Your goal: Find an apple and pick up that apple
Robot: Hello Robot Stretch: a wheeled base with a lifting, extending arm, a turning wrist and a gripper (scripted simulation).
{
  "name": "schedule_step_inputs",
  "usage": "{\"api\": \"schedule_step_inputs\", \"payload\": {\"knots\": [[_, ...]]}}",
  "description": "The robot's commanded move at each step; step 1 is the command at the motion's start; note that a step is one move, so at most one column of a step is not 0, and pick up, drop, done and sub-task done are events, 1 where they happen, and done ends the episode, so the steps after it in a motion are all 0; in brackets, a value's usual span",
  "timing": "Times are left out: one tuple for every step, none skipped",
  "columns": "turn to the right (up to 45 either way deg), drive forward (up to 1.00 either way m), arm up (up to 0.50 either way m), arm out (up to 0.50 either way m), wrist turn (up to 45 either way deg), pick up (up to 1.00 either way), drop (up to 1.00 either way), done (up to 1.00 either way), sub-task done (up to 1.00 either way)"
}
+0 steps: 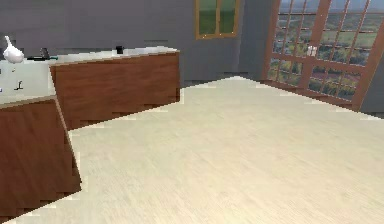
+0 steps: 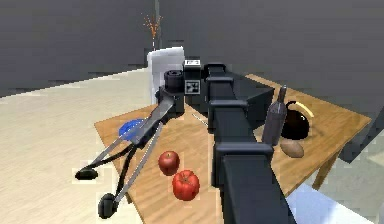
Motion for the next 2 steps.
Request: {"api": "schedule_step_inputs", "payload": {"knots": [[0.0,0.0,0.0,0.0,45.0,0.0,0.0,0.0,0.0],[0.0,0.0,0.0,0.0,45.0,0.0,0.0,0.0,0.0]]}}
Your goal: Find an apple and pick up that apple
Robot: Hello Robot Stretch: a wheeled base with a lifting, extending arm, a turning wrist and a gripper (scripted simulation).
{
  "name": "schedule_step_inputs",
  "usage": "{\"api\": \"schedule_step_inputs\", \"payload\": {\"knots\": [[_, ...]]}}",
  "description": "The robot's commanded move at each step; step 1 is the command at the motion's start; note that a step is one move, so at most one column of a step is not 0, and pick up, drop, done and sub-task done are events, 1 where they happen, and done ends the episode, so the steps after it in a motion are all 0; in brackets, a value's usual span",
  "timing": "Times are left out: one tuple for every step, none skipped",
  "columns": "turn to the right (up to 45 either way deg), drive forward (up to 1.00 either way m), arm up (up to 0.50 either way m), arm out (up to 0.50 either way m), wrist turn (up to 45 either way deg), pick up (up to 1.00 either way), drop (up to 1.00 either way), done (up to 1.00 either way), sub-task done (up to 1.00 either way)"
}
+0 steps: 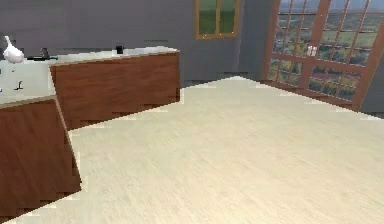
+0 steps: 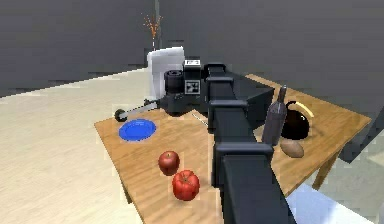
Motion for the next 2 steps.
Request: {"api": "schedule_step_inputs", "payload": {"knots": [[0.0,0.0,0.0,0.0,27.0,0.0,0.0,0.0,0.0],[0.0,0.0,-0.3,0.0,0.0,0.0,0.0,0.0,0.0]]}}
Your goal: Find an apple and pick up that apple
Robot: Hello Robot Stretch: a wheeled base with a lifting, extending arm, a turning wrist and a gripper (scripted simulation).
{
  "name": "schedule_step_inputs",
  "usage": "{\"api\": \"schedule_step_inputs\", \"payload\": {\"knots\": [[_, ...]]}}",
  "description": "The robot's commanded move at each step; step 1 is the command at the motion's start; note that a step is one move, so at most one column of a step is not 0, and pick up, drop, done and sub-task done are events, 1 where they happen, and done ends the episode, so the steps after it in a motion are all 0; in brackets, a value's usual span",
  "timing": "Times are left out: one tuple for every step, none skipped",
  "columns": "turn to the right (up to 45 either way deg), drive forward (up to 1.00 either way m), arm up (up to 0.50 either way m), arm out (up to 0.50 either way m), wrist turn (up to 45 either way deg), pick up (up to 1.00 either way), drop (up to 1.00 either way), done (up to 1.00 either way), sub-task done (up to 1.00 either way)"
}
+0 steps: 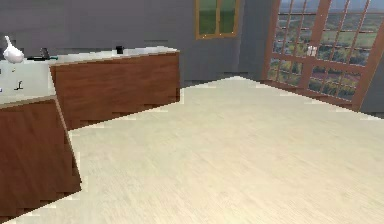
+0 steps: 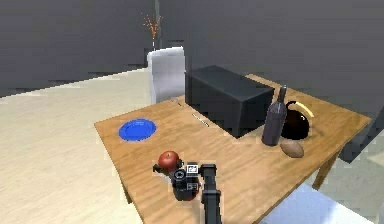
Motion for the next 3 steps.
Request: {"api": "schedule_step_inputs", "payload": {"knots": [[0.0,0.0,0.0,0.0,0.0,1.0,0.0,0.0,0.0],[0.0,0.0,0.1,0.0,0.0,0.0,0.0,0.0,0.0],[0.0,0.0,0.0,0.0,0.0,0.0,0.0,1.0,0.0]]}}
